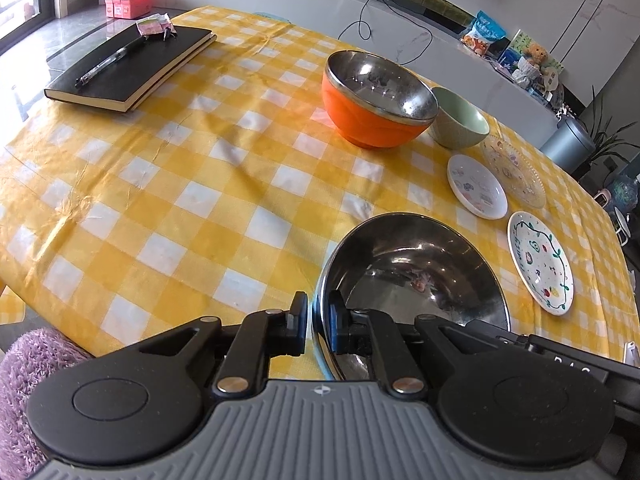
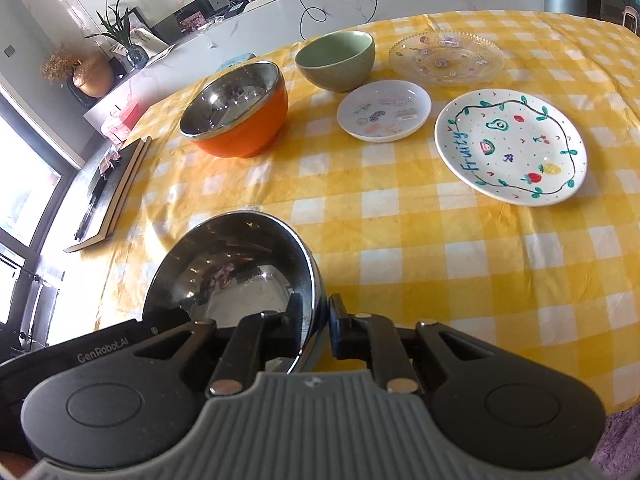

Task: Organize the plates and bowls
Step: 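Carry the blue bowl toward the table edge, set it down, open both grippers, then close both grippers on the rim of the orange-bottomed steel bowl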

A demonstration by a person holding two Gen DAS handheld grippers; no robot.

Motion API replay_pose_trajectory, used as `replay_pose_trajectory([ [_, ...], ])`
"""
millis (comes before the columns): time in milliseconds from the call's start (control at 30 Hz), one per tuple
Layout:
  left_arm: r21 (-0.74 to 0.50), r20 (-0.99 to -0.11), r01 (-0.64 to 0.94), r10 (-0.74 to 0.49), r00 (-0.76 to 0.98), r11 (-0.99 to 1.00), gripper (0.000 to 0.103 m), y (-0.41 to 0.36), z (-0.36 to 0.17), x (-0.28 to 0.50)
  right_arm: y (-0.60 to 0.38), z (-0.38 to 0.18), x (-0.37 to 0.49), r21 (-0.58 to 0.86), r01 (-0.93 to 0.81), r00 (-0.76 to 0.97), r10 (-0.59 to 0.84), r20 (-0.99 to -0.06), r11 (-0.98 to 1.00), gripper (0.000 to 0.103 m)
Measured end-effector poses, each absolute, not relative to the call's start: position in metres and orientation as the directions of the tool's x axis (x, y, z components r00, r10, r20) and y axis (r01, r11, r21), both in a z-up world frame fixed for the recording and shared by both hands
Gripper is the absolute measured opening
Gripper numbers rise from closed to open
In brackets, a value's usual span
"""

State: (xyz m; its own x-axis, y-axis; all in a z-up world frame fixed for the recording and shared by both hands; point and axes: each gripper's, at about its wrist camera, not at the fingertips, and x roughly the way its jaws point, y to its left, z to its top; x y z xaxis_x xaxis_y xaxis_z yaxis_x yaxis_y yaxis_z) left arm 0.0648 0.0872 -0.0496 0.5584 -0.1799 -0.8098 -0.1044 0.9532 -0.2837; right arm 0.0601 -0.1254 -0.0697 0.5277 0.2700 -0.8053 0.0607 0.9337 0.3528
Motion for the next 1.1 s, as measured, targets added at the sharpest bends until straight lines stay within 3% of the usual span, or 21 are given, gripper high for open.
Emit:
replay_pose_trajectory([
  [67,-0.281,-0.803,-0.103,-0.175,0.570,0.954,0.022,0.088,-0.046,0.063,-0.126,-0.068,0.060,0.347,0.059,0.536,0.264,-0.802,0.936,0.018],
  [100,-0.279,-0.797,-0.102,-0.172,0.579,0.955,0.024,0.088,-0.044,0.062,-0.126,-0.067,0.060,0.345,0.057,0.541,0.261,-0.799,0.937,0.027],
  [200,-0.267,-0.782,-0.098,-0.156,0.603,0.959,0.030,0.088,-0.034,0.059,-0.125,-0.061,0.058,0.339,0.043,0.560,0.258,-0.787,0.940,0.029],
  [333,-0.251,-0.739,-0.079,-0.139,0.659,0.965,0.045,0.086,-0.017,0.053,-0.125,-0.049,0.053,0.339,0.013,0.595,0.265,-0.759,0.941,0.042],
  [667,-0.148,-0.615,-0.041,-0.060,0.786,0.988,0.050,0.071,0.023,0.049,-0.145,-0.018,0.050,0.348,0.020,0.699,0.236,-0.675,0.937,0.063],
  [733,-0.148,-0.615,-0.028,-0.070,0.785,0.989,0.052,0.071,0.028,0.056,-0.147,-0.012,0.054,0.344,0.031,0.716,0.220,-0.663,0.938,0.079],
  [800,-0.193,-0.624,-0.011,-0.114,0.773,0.981,0.062,0.073,0.032,0.066,-0.150,-0.006,0.059,0.346,0.033,0.733,0.213,-0.647,0.938,0.080],
  [833,-0.224,-0.628,-0.002,-0.142,0.765,0.975,0.075,0.076,0.033,0.071,-0.150,-0.004,0.063,0.344,0.037,0.737,0.208,-0.644,0.938,0.082],
  [867,-0.247,-0.631,0.003,-0.163,0.759,0.969,0.081,0.078,0.034,0.076,-0.151,-0.002,0.067,0.344,0.040,0.740,0.204,-0.641,0.938,0.083],
  [1100,-0.228,-0.667,0.018,-0.170,0.725,0.974,0.082,0.082,0.042,0.116,-0.150,0.007,0.103,0.348,0.057,0.749,0.190,-0.635,0.936,0.083],
])
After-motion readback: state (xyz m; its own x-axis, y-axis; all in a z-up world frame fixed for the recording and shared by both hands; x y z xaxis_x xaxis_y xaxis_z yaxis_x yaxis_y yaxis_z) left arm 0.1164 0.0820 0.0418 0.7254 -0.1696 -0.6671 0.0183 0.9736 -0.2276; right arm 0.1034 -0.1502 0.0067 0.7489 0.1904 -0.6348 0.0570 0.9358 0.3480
